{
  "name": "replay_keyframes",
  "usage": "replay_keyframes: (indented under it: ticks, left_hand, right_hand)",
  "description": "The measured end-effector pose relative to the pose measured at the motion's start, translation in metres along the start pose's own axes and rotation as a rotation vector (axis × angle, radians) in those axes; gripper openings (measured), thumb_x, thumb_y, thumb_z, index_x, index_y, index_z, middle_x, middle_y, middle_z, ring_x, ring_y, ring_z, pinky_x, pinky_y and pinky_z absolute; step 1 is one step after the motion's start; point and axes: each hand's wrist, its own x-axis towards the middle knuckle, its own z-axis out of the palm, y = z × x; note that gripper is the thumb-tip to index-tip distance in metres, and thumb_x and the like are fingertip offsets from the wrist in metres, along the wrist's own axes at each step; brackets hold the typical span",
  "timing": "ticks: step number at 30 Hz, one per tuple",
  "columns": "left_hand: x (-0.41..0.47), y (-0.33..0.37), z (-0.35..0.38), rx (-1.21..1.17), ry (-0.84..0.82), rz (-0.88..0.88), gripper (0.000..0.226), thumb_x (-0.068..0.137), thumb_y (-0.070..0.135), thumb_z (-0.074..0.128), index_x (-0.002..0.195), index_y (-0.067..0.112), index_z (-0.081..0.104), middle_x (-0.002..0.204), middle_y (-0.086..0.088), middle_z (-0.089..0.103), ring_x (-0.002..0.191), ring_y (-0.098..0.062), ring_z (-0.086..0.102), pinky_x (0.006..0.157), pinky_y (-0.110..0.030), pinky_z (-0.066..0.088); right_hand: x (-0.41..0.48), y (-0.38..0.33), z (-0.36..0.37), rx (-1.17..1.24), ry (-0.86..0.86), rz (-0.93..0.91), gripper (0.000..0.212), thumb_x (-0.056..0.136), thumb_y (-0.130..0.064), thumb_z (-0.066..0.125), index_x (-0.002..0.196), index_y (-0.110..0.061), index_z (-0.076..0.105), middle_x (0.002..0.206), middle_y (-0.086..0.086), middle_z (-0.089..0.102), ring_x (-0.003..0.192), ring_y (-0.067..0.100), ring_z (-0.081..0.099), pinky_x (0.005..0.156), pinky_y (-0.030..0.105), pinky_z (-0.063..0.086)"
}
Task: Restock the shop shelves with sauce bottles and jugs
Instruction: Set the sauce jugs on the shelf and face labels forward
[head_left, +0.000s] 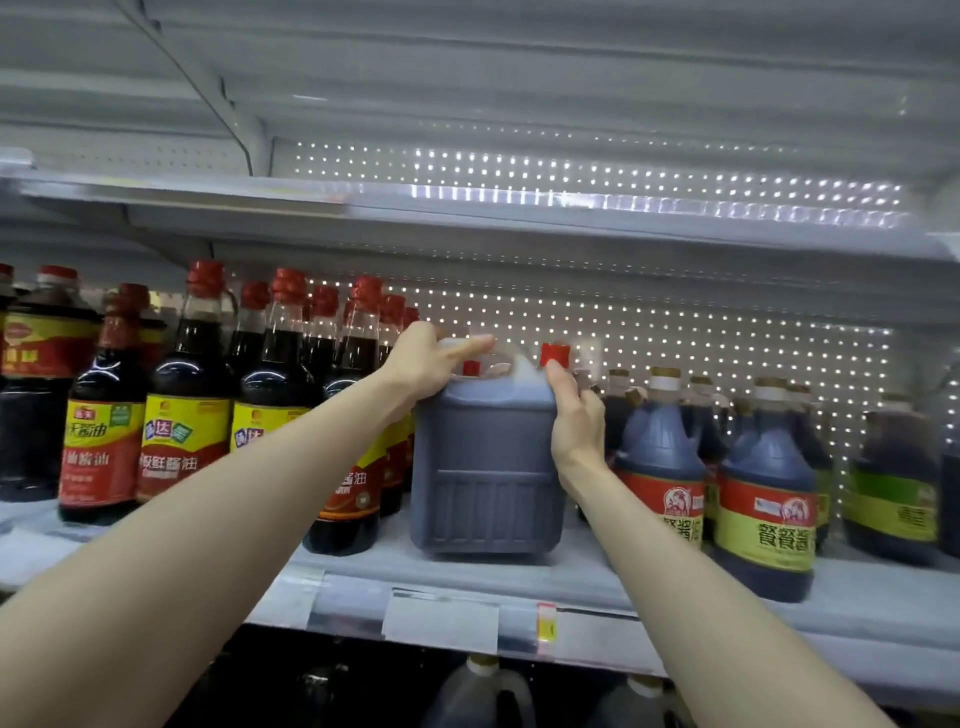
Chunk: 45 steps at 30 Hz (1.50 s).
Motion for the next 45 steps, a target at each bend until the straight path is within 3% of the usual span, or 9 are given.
replay_keyframes:
  ticks: [2, 6, 10, 14, 22, 25, 30, 35, 45]
  left_hand:
    - [0.006, -0.008, 0.005, 0.000, -0.003, -0.015, 0.044, 0.073, 0.056, 0.073, 0.082, 0.014, 0.062, 0.077, -0.001, 0.054, 0.069, -0.013, 0.048, 0.064, -0.026, 0.038]
    - [0.016, -0.022, 0.015, -0.001, -0.010, -0.077, 0.028, 0.088, 0.028, 0.066, 0.103, 0.006, 0.071, 0.084, 0.000, 0.061, 0.065, -0.007, 0.052, 0.058, -0.019, 0.041]
    - [0.029, -0.035, 0.025, -0.033, -0.008, -0.102, 0.059, 0.076, 0.054, 0.072, 0.114, 0.008, 0.066, 0.113, -0.002, 0.067, 0.098, -0.018, 0.064, 0.086, -0.028, 0.049]
    - [0.032, -0.044, 0.032, -0.173, 0.013, -0.119, 0.050, 0.079, 0.044, 0.074, 0.113, 0.009, 0.065, 0.101, 0.001, 0.071, 0.096, -0.017, 0.065, 0.097, -0.037, 0.048]
    - [0.003, -0.050, 0.038, -0.354, 0.141, -0.051, 0.021, 0.096, 0.021, 0.055, 0.115, 0.013, 0.057, 0.101, 0.001, 0.062, 0.094, -0.011, 0.058, 0.072, -0.017, 0.042]
    - [-0.015, -0.058, 0.039, -0.366, 0.127, -0.082, 0.040, 0.099, 0.026, 0.047, 0.136, 0.014, 0.043, 0.121, -0.001, 0.056, 0.113, -0.015, 0.054, 0.086, -0.019, 0.043]
    - [-0.042, -0.082, 0.042, -0.384, 0.001, -0.232, 0.082, 0.088, 0.063, 0.042, 0.149, 0.010, 0.024, 0.151, -0.006, 0.034, 0.137, -0.022, 0.036, 0.114, -0.038, 0.030]
    - [-0.051, -0.086, 0.039, -0.417, -0.063, -0.305, 0.119, 0.061, 0.089, 0.038, 0.154, 0.019, 0.013, 0.159, 0.004, 0.017, 0.145, -0.018, 0.019, 0.119, -0.043, 0.018]
    - [-0.062, -0.092, 0.033, -0.473, -0.091, -0.330, 0.077, 0.088, 0.065, 0.043, 0.151, 0.030, 0.017, 0.158, 0.005, 0.021, 0.143, -0.020, 0.023, 0.116, -0.047, 0.024]
  right_hand:
    - [0.004, 0.006, 0.001, -0.025, -0.003, 0.022, 0.057, 0.079, -0.060, 0.059, 0.101, -0.008, 0.061, 0.107, 0.006, 0.060, 0.104, 0.027, 0.056, 0.098, 0.040, 0.042]
    - [0.011, 0.018, 0.004, -0.017, 0.007, 0.043, 0.057, 0.080, -0.059, 0.060, 0.110, -0.012, 0.064, 0.115, 0.004, 0.062, 0.107, 0.025, 0.055, 0.100, 0.040, 0.041]
    - [0.025, 0.033, 0.004, -0.029, 0.013, 0.063, 0.056, 0.089, -0.053, 0.055, 0.131, -0.016, 0.057, 0.127, 0.001, 0.057, 0.120, 0.024, 0.051, 0.106, 0.041, 0.037]
    - [0.027, 0.038, 0.008, -0.057, -0.033, 0.083, 0.078, 0.076, -0.074, 0.051, 0.137, -0.026, 0.051, 0.139, -0.002, 0.051, 0.126, 0.023, 0.047, 0.110, 0.045, 0.033]
    - [0.017, 0.026, 0.004, -0.121, -0.043, 0.135, 0.069, 0.093, -0.060, 0.042, 0.142, -0.012, 0.043, 0.135, 0.005, 0.050, 0.127, 0.027, 0.045, 0.106, 0.036, 0.030]
    - [-0.001, 0.020, 0.000, -0.289, -0.085, 0.093, 0.062, 0.101, -0.051, 0.030, 0.148, -0.010, 0.031, 0.147, 0.010, 0.042, 0.134, 0.029, 0.038, 0.108, 0.035, 0.027]
    - [-0.050, 0.024, -0.007, -0.510, -0.267, 0.071, 0.071, 0.100, -0.052, 0.028, 0.153, -0.023, -0.008, 0.162, 0.001, -0.006, 0.149, 0.021, 0.003, 0.120, 0.040, 0.007]
    - [-0.082, 0.008, 0.012, -0.458, -0.318, 0.194, 0.069, 0.098, -0.058, 0.028, 0.153, -0.033, -0.006, 0.158, -0.004, -0.025, 0.146, 0.028, -0.018, 0.117, 0.044, -0.004]
    - [-0.070, 0.013, 0.027, -0.333, -0.313, 0.276, 0.075, 0.093, -0.064, 0.032, 0.152, -0.036, -0.005, 0.156, -0.007, -0.029, 0.144, 0.031, -0.024, 0.117, 0.055, -0.003]
